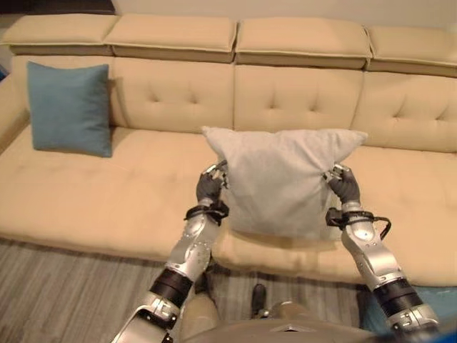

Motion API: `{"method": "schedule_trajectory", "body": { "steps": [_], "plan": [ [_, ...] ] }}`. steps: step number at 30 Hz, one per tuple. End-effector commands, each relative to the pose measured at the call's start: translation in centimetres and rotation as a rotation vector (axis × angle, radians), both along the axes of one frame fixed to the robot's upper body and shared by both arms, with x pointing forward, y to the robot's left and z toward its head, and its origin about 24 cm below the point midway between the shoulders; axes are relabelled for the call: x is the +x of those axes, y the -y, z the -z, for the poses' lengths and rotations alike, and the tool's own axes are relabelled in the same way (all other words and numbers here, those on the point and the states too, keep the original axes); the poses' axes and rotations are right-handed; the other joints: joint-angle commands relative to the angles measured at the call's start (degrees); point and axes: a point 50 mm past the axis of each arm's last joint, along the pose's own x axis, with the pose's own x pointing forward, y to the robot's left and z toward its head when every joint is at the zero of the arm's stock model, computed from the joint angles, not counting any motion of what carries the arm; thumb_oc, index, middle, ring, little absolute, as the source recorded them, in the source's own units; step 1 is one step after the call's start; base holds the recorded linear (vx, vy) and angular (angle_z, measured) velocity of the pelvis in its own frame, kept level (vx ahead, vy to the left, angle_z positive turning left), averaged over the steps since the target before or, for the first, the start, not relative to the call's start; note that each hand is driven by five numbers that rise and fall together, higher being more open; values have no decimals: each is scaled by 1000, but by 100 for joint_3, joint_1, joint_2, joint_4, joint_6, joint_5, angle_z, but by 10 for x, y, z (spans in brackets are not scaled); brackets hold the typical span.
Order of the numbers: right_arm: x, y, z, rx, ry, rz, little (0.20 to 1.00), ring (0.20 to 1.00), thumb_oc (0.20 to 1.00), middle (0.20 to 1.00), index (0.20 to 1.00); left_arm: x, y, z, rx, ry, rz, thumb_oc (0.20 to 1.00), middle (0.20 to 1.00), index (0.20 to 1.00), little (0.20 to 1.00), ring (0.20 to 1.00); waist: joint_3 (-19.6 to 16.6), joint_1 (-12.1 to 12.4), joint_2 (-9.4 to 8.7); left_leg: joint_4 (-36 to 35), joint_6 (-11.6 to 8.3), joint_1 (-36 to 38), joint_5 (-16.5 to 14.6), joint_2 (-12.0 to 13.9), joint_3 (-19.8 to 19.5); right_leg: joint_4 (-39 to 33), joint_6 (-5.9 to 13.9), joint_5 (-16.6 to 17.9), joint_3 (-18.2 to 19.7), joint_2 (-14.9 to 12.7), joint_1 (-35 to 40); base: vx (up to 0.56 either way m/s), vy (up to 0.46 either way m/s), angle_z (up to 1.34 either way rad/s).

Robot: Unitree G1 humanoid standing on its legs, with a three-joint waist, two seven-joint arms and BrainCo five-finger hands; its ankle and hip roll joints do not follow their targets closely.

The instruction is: Pick up all the scattered cushions and arrange them neatly on the sofa.

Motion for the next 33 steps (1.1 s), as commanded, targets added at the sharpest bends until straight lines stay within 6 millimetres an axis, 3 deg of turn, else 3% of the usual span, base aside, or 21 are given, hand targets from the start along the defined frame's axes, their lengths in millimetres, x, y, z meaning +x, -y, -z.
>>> {"method": "schedule_trajectory", "body": {
  "steps": [1,2,5,6,10,11,13,14,19,24,25,26,27,29,30,33],
  "plan": [
    [13,-20,-54,65,281,-88,200,200,200,200,200,10,18,-65,-13,325,77,200,200,200,200,200,-374,146,166,150,132,241,233,-207,104,873,782,-515,285,-683,157,420,416,-10],
    [15,-23,-56,49,284,-103,200,200,200,200,200,11,18,-70,1,343,71,200,200,200,200,200,-415,189,151,252,360,386,-72,-440,273,1529,1034,-342,290,-1052,6,292,374,-3],
    [21,-32,-62,51,304,-131,200,200,200,200,200,14,17,-79,26,377,63,200,200,200,200,200,-322,195,195,223,531,508,-211,-538,417,2351,1231,225,313,-1319,-596,116,262,-28],
    [22,-35,-64,52,306,-140,200,200,200,200,200,15,15,-82,42,393,59,200,200,200,200,200,-282,164,245,158,591,614,-299,-585,397,2667,1217,254,389,-1298,-851,96,196,-20],
    [28,-39,-70,58,323,-160,200,200,200,200,200,17,14,-89,37,417,48,200,200,200,200,200,-288,86,274,-125,545,857,-373,-715,307,1764,1089,128,374,-1091,-1258,154,35,-16],
    [30,-38,-73,43,339,-145,200,200,200,200,200,20,9,-87,66,403,6,200,200,200,200,200,-255,-5,156,-152,499,953,-485,-815,199,772,1068,313,587,-913,-1309,195,-81,-28],
    [26,-39,-71,65,330,-159,200,200,200,200,200,17,13,-87,34,406,31,200,200,200,200,200,-260,-13,145,-87,488,964,-503,-838,82,756,1039,274,679,-909,-1088,133,-64,16],
    [23,-46,-71,61,334,-197,200,200,200,200,200,15,18,-84,14,400,53,200,200,200,200,200,-334,26,123,-127,439,980,-455,-836,60,563,1046,368,623,-897,-927,124,-84,66],
    [24,-42,-68,38,321,-188,200,200,200,200,200,13,22,-82,19,400,70,200,200,200,200,200,-481,21,173,-304,389,1059,-373,-833,-15,213,1005,374,403,-793,-583,116,-70,43],
    [20,-31,-62,15,298,-167,200,200,200,200,200,8,5,-65,81,337,28,200,200,200,200,200,-537,91,187,-511,355,1211,-316,-792,-100,-127,999,390,212,-718,-279,69,-47,17],
    [18,-25,-60,15,291,-147,200,200,200,200,200,7,-3,-62,142,326,3,382,382,382,382,382,-519,123,183,-527,349,1210,-309,-782,-125,-157,996,389,184,-709,-262,14,-14,15],
    [14,-15,-57,11,283,-115,200,200,200,200,200,4,-16,-55,187,299,-43,661,661,661,661,661,-492,162,157,-559,344,1213,-307,-767,-144,-209,1005,399,127,-696,-219,6,-11,11],
    [11,-6,-55,-1,280,-89,200,200,200,200,200,2,-27,-51,227,279,-78,1000,1000,1000,1000,1000,-460,198,144,-557,344,1201,-307,-756,-155,-208,1003,393,101,-689,-217,4,-2,6],
    [9,-1,-55,-1,278,-75,200,200,200,200,200,0,-31,-49,236,275,-92,1000,1000,1000,1000,1000,-434,214,127,-538,344,1179,-315,-746,-162,-202,1009,397,79,-687,-230,-21,1,8],
    [5,9,-53,4,276,-38,200,200,200,200,200,-3,-46,-45,282,254,-148,1000,1000,1000,1000,1000,-341,275,82,-497,337,1127,-327,-720,-172,-190,1009,395,20,-686,-250,-42,-12,15],
    [2,17,-51,7,275,-10,200,200,200,200,200,-6,-60,-40,319,225,-204,1000,1000,1000,1000,1000,-264,325,22,-428,330,1047,-353,-694,-202,-183,1003,385,-20,-686,-269,-39,-14,8]
  ]
}}
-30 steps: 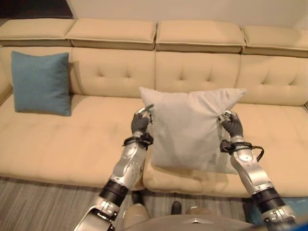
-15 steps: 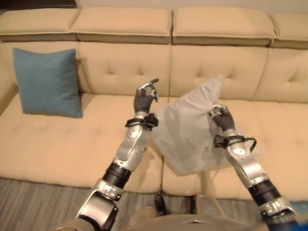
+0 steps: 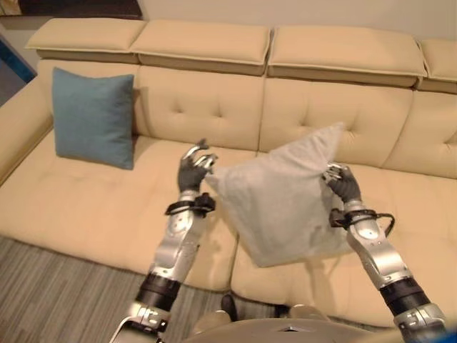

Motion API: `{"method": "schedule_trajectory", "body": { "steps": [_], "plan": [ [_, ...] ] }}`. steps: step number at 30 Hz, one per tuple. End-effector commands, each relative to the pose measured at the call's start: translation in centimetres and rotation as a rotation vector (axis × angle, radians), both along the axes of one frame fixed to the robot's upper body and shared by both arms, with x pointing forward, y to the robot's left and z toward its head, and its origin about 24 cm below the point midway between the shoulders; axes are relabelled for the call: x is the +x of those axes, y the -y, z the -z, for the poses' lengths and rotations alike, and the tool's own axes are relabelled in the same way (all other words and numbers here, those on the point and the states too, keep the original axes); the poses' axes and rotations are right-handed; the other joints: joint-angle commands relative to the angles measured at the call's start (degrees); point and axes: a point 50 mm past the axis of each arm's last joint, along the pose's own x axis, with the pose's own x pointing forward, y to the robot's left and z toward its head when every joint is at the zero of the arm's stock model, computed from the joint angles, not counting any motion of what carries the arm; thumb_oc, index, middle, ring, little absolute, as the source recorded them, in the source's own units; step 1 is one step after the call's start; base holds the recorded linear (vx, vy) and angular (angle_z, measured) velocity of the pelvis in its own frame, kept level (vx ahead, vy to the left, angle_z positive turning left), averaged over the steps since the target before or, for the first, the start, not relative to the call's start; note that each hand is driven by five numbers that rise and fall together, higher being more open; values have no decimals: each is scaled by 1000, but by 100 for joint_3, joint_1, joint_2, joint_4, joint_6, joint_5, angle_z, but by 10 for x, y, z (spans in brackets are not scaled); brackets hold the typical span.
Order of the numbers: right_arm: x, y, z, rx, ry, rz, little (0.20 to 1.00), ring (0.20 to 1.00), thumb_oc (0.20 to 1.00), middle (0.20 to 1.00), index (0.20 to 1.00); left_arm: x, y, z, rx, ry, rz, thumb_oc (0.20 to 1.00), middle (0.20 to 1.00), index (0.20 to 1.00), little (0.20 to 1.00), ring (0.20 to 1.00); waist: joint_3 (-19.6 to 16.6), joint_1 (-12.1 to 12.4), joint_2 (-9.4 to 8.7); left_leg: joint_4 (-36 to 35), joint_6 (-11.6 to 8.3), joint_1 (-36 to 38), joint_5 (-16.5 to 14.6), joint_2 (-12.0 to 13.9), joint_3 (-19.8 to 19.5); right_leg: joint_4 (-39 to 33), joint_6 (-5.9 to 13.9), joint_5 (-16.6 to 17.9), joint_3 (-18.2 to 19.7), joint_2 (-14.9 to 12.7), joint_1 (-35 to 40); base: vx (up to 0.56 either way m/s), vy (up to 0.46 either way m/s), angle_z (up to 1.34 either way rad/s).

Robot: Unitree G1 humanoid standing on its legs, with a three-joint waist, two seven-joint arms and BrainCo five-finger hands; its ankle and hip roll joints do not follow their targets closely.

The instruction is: Pick up all the scattered cushions and arrange them neatly on the sofa.

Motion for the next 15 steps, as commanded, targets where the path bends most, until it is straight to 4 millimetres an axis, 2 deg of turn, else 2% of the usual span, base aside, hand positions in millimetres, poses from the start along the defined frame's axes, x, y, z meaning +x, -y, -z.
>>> {"method": "schedule_trajectory", "body": {
  "steps": [1,6,7,11,14,15],
  "plan": [
    [9,-3,-54,80,309,-11,200,200,200,200,200,4,-20,-7,121,37,-71,1000,1000,1000,1000,1000,-165,113,-425,333,-373,-327,-37,96,45,34,534,-16,-212,-287,-113,0,0,0],
    [9,-4,-54,92,310,-23,200,200,200,200,200,1,-30,13,133,-54,-100,1000,1000,1000,1000,1000,-91,132,-475,355,-389,-343,-56,110,28,18,529,-20,-219,-290,-100,-1,6,0],
    [11,-8,-56,105,320,-43,200,200,200,200,200,2,-29,25,155,-111,-86,1000,1000,1000,1000,1000,-43,108,-487,365,-391,-366,-60,109,24,18,531,-12,-205,-289,-123,-14,39,0],
    [15,-19,-64,118,349,-94,200,200,200,200,200,6,-20,44,169,-201,-34,1000,1000,1000,1000,1000,35,37,-507,337,-391,-420,-50,112,48,4,542,23,-158,-277,-206,-6,11,1],
    [18,-25,-71,129,374,-120,200,200,200,200,200,11,-16,51,168,-237,-24,1000,1000,1000,1000,1000,112,4,-523,360,-389,-504,-46,125,74,24,543,49,-111,-271,-314,-96,13,-4],
    [22,-36,-79,141,405,-161,200,200,200,200,200,15,-10,59,150,-282,-11,1000,1000,1000,1000,1000,242,-51,-570,417,-389,-671,-29,149,90,73,550,107,-52,-262,-522,-112,-11,-8]
  ]
}}
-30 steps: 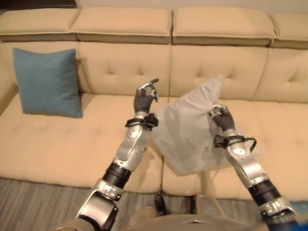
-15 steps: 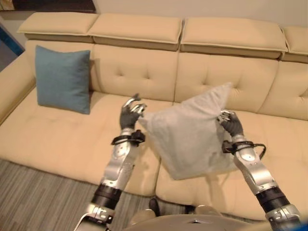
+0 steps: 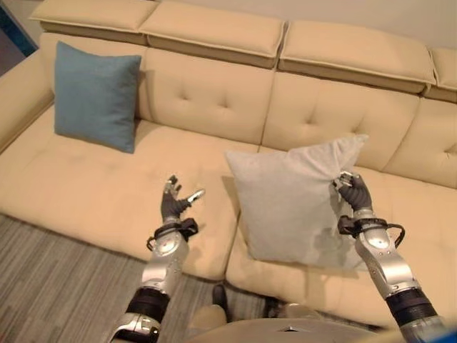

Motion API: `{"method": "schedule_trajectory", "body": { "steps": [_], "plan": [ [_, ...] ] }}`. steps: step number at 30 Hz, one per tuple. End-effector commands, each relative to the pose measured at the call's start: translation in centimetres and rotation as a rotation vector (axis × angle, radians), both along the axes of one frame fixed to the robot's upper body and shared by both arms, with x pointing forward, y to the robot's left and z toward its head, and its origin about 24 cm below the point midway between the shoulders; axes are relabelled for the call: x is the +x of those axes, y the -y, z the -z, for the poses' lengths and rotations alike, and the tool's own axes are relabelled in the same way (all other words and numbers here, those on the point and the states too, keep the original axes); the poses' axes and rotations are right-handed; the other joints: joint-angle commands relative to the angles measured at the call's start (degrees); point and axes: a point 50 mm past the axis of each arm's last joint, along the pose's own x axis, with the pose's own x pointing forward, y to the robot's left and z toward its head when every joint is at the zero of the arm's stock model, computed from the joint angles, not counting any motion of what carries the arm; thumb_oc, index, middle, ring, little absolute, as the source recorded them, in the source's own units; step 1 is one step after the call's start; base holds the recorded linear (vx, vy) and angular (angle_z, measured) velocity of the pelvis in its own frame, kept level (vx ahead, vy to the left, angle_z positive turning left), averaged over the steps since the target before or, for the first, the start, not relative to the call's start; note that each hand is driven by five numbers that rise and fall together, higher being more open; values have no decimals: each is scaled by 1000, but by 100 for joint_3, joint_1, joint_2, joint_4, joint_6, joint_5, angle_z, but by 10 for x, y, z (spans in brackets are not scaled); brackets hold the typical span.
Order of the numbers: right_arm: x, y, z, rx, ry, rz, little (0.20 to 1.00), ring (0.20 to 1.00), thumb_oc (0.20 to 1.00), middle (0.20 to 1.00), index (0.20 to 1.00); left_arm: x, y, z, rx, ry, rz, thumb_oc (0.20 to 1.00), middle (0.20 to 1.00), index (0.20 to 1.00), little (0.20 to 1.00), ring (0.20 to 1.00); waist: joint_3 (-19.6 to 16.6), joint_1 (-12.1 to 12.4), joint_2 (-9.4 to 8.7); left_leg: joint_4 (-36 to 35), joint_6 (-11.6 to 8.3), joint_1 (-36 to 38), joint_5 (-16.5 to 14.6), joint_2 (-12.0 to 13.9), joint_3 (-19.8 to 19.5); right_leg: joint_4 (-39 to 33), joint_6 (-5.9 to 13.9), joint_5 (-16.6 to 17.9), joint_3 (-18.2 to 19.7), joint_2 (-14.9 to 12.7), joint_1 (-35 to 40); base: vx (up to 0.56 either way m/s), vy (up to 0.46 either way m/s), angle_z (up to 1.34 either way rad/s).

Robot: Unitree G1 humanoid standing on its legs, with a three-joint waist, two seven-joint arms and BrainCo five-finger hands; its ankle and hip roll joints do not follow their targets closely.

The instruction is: Pick up all the scattered cushions and arrange them neatly on the sofa.

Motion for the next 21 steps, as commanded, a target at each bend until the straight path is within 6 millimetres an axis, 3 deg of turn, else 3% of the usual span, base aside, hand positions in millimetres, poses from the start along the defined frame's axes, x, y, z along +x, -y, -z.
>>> {"method": "schedule_trajectory", "body": {
  "steps": [1,7,21],
  "plan": [
    [22,-29,-75,105,379,-117,200,200,200,200,200,28,9,-17,28,72,55,1000,1000,1000,1000,1000,151,-89,-205,430,-369,-294,-176,168,77,170,543,-106,-62,-253,-165,-185,-17,-8],
    [27,-49,-93,184,442,-208,200,200,200,200,200,40,6,-4,16,-28,-12,1000,1000,1000,1000,1000,289,-220,-331,681,-384,-830,-149,210,143,310,537,19,45,-249,-705,-92,-7,-17],
    [29,-67,-135,261,597,-323,200,200,200,200,200,79,8,-32,12,13,1,1000,1000,1000,1000,1000,353,-554,-590,1450,-442,-2425,-127,351,96,743,516,252,72,-285,-2201,-68,-26,-6]
  ]
}}
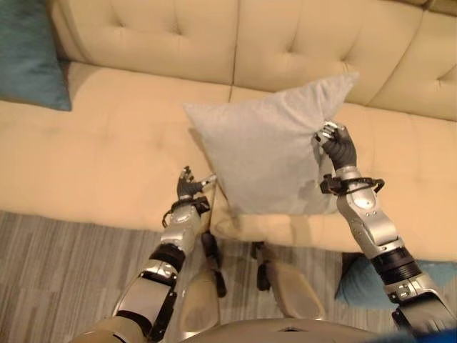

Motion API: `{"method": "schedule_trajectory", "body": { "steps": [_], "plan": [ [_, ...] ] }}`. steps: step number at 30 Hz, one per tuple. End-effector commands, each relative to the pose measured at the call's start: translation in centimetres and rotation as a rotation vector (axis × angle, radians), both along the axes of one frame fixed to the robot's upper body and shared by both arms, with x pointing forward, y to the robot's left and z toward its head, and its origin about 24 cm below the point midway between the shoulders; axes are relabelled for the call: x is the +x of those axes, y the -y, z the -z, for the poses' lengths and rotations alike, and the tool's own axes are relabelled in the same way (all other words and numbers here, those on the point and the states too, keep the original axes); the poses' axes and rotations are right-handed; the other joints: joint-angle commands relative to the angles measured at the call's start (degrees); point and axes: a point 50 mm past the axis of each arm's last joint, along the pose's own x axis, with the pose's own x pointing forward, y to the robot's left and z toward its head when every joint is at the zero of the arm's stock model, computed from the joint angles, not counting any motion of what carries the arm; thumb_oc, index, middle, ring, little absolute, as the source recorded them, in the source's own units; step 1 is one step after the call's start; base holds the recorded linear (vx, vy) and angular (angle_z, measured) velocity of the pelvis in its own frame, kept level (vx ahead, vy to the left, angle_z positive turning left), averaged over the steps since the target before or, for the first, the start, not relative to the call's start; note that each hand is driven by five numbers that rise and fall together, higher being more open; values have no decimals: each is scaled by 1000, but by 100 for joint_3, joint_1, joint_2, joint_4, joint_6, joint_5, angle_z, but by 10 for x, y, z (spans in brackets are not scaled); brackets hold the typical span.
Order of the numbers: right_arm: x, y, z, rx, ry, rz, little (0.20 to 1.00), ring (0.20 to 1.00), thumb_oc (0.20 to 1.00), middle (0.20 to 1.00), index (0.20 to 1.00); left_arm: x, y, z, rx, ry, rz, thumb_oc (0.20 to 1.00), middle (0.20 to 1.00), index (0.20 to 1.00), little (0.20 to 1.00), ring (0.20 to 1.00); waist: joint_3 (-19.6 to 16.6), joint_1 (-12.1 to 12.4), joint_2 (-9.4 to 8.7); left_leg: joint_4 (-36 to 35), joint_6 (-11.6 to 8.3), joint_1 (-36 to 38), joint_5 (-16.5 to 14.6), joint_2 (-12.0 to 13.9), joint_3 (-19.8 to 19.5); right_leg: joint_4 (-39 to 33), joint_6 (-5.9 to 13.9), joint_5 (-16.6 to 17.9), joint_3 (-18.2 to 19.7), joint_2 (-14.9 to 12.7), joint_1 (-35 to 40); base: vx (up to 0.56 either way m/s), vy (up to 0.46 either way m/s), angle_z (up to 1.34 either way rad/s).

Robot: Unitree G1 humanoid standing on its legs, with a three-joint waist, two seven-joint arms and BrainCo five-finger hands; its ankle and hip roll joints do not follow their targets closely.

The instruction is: Pick up all the scattered cushions and arrange them neatly on the sofa.

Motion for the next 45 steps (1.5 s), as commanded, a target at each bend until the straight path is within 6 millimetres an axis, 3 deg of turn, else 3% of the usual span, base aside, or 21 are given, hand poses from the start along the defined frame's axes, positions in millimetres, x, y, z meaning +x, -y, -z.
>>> {"method": "schedule_trajectory", "body": {
  "steps": [1,4,6,9,10,13,14,15,21,25,29,32,37,42,44,45],
  "plan": [
    [-18,-19,-38,130,232,-133,200,200,200,200,200,8,-1,-12,39,58,21,1000,1000,1000,1000,1000,-444,-93,-328,868,-381,-595,-255,172,-214,361,507,-57,-229,-391,-297,-37,-48,2],
    [-20,-23,-46,140,267,-153,200,200,200,200,200,16,9,-19,45,69,60,1000,1000,1000,1000,1000,-442,-187,-403,999,-394,-837,-268,240,-260,436,501,-36,-248,-394,-522,3,-36,0],
    [-22,-27,-49,155,279,-174,200,200,200,200,200,19,17,-22,50,75,91,1000,1000,1000,1000,1000,-464,-215,-410,1059,-454,-860,-444,308,-316,453,556,-139,-209,-328,-547,80,-25,-4],
    [-24,-38,-57,177,309,-226,200,200,200,200,200,25,40,-30,-3,102,158,1000,1000,1000,1000,1000,-485,-301,-513,1106,-478,-935,-478,375,-278,456,568,-113,-142,-273,-654,0,-38,-6],
    [-24,-40,-59,179,315,-233,200,200,200,200,200,27,46,-32,-35,111,173,1000,1000,1000,1000,1000,-491,-316,-529,1083,-488,-923,-470,385,-272,456,571,-114,-143,-270,-665,18,-21,-14],
    [-20,-51,-61,147,313,-256,200,200,200,200,200,24,88,-43,-293,191,284,1000,1000,1000,1000,1000,-489,-315,-545,981,-500,-817,-458,366,-260,434,572,-130,-137,-268,-621,-5,-29,-10],
    [-20,-52,-60,141,312,-253,200,200,200,200,200,22,94,-44,-332,204,298,454,454,454,454,454,-459,-313,-585,942,-454,-846,-283,322,-214,421,522,-12,-160,-316,-663,-46,-41,-4],
    [-18,-53,-57,128,298,-248,200,200,200,200,200,18,104,-47,-410,228,326,200,200,200,200,200,-456,-277,-562,863,-462,-762,-272,293,-212,405,524,-24,-179,-327,-615,-39,-30,-5],
    [-18,-39,-30,40,212,-189,200,200,200,200,200,0,111,-42,-473,275,420,200,200,200,200,200,-493,-95,-289,497,-476,-179,-219,142,-124,327,520,-121,-206,-401,-191,66,27,-1],
    [-26,-11,7,-12,82,-103,200,200,200,200,200,-16,94,-43,-458,351,444,200,200,200,200,200,-539,-21,-39,249,-467,304,-179,52,-73,325,493,-240,-214,-458,195,98,34,15],
    [-39,12,39,-45,-38,-28,200,200,200,200,200,-32,73,-58,-441,475,428,200,200,200,200,200,-672,45,229,-53,-430,808,-142,-80,-60,194,511,-304,-249,-550,682,102,39,11],
    [-39,16,52,-67,-91,-7,200,200,200,200,200,-35,67,-76,-321,555,469,200,200,200,200,200,-777,79,416,-188,-403,1037,-163,-147,-63,60,547,-348,-262,-585,923,78,42,15],
    [-29,2,50,-128,-81,-41,200,200,200,200,200,-30,71,-87,-245,591,483,200,200,200,200,200,-830,125,514,-248,-362,1058,-163,-201,-77,27,554,-342,-245,-610,945,16,20,6],
    [-6,-31,10,-171,74,-94,200,200,200,200,200,-15,79,-113,-161,669,462,200,200,200,200,200,-798,208,566,-238,-335,938,-153,-227,-97,-11,576,-295,-235,-616,841,-20,3,0],
    [8,-48,-25,-212,195,-105,200,200,200,200,200,-1,77,-134,-84,723,421,200,200,200,200,200,-708,261,578,-152,-334,722,-136,-231,-134,34,573,-255,-213,-612,651,-98,5,0],
    [8,-48,-25,-212,197,-106,200,200,200,200,200,-1,77,-135,-83,725,421,200,200,200,200,200,-724,257,573,-150,-330,685,-117,-235,-133,31,570,-237,-212,-617,616,-76,0,0]
  ]
}}
